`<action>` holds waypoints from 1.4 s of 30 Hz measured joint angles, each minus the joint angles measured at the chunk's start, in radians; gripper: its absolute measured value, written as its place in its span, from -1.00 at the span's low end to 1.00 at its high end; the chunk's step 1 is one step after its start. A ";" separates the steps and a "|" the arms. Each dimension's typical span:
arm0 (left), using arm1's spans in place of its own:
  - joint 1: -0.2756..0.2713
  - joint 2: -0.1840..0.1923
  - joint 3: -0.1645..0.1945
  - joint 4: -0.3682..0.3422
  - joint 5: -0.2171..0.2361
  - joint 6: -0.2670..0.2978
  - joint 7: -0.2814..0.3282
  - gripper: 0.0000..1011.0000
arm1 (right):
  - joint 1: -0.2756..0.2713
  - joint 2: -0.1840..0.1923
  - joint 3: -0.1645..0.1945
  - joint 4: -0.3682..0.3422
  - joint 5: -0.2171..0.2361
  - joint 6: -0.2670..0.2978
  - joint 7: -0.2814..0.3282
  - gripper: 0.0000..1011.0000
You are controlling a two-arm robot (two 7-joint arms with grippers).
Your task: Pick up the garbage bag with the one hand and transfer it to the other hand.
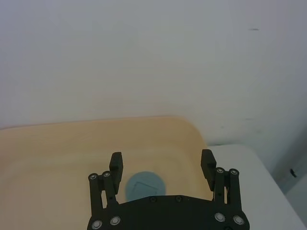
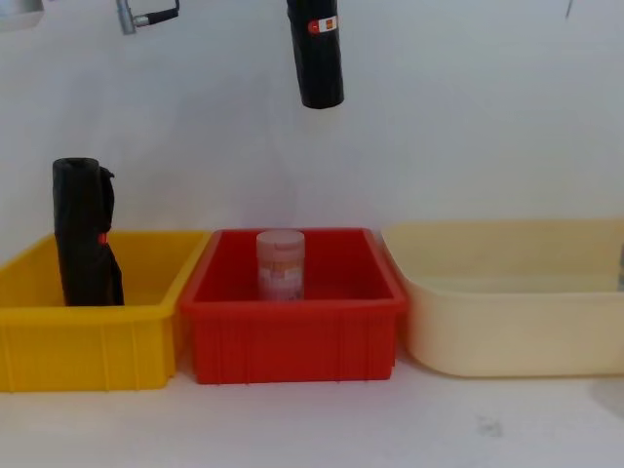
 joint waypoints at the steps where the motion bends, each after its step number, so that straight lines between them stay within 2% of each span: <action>1: -0.001 0.000 0.000 0.001 0.000 0.000 -0.001 0.12 | -0.002 0.001 0.000 -0.004 0.003 -0.001 0.008 0.98; 14: -0.007 -0.005 0.002 0.014 -0.002 -0.005 -0.006 0.12 | -0.049 0.026 -0.005 -0.090 0.057 -0.009 0.134 0.98; 24: -0.009 -0.005 0.003 0.018 -0.003 -0.006 -0.007 0.12 | -0.084 0.057 -0.006 -0.160 0.130 -0.017 0.269 0.98; 33: -0.009 -0.006 0.003 0.019 -0.003 -0.007 -0.008 0.12 | -0.098 0.085 -0.010 -0.193 0.186 -0.029 0.366 0.98; 37: -0.010 -0.007 0.003 0.020 -0.003 -0.007 -0.008 0.12 | -0.099 0.082 -0.019 -0.201 0.190 -0.037 0.372 0.98; 42: -0.010 -0.007 0.003 0.020 -0.003 -0.007 -0.008 0.12 | -0.099 0.050 -0.046 -0.224 0.181 -0.058 0.343 0.98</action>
